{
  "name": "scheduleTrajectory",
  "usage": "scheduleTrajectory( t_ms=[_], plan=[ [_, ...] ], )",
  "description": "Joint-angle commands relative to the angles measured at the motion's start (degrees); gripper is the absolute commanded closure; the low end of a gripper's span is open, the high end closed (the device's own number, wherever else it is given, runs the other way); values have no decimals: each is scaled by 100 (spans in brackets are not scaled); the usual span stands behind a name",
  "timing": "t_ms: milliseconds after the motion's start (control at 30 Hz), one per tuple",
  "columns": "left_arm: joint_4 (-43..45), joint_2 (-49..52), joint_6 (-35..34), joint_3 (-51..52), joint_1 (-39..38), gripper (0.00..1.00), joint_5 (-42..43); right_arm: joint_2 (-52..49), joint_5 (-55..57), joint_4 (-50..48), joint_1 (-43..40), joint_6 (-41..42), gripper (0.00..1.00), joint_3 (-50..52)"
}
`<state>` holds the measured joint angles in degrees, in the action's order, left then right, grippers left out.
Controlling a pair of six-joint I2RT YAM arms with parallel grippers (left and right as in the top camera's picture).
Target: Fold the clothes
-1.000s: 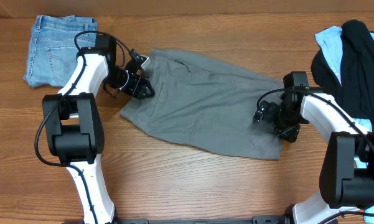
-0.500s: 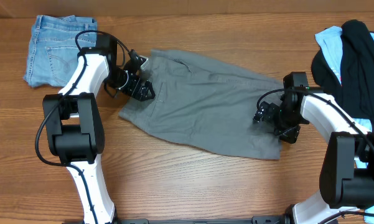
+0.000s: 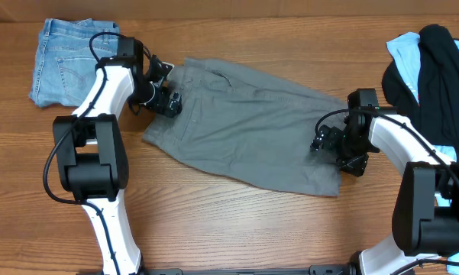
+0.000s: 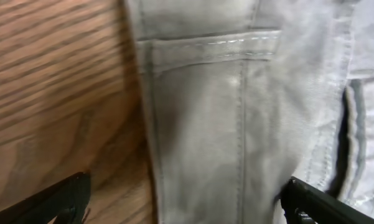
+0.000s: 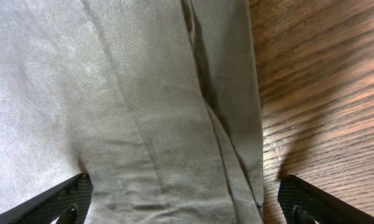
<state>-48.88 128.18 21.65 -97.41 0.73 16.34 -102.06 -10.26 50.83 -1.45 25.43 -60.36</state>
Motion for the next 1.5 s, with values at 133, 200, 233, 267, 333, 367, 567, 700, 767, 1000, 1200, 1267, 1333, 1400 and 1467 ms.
scheduleTrajectory(
  t_ms=[133,200,233,267,333,367,567,700,767,1000,1200,1267,1333,1400,1467],
  plan=[
    [-271,597,280,-9,-2,1,584,-7,-35,15,-17,-20,0,35],
    [-332,706,284,-9,-2,7,614,-7,-35,22,-17,-20,0,35],
    [-369,739,306,-9,-2,11,645,-7,-35,22,-17,-20,0,35],
    [-417,758,372,-9,-2,17,693,-7,-35,22,-17,-17,0,35],
    [-492,780,533,-9,-2,32,848,-7,-35,20,-17,-17,0,35],
    [-509,780,549,-9,-2,41,883,-7,-35,17,-17,-20,0,35],
    [-481,780,149,-33,4,96,629,-7,-35,13,-17,-17,0,35],
    [-588,778,-892,-323,249,96,192,-7,-96,-20,-15,-17,0,35],
    [-772,776,-1276,-546,424,96,50,-7,-236,-46,-11,-17,0,35],
    [-1552,776,-1882,-1268,990,96,-50,-7,-404,-155,-11,-17,0,35],
    [-2015,625,-2087,-1606,1167,96,-50,-7,-619,-297,-11,-15,0,35],
    [-2159,555,-2212,-1740,1150,96,-138,-7,-754,-389,-11,-15,0,35],
    [-2420,450,-2369,-1950,1073,96,-289,-7,-804,-461,-4,4,0,35],
    [-2688,302,-2406,-2151,970,96,-306,-7,-804,-514,39,2,0,35],
    [-2916,85,-2430,-2369,824,96,-306,-7,-800,-588,125,2,0,35]
  ],
)
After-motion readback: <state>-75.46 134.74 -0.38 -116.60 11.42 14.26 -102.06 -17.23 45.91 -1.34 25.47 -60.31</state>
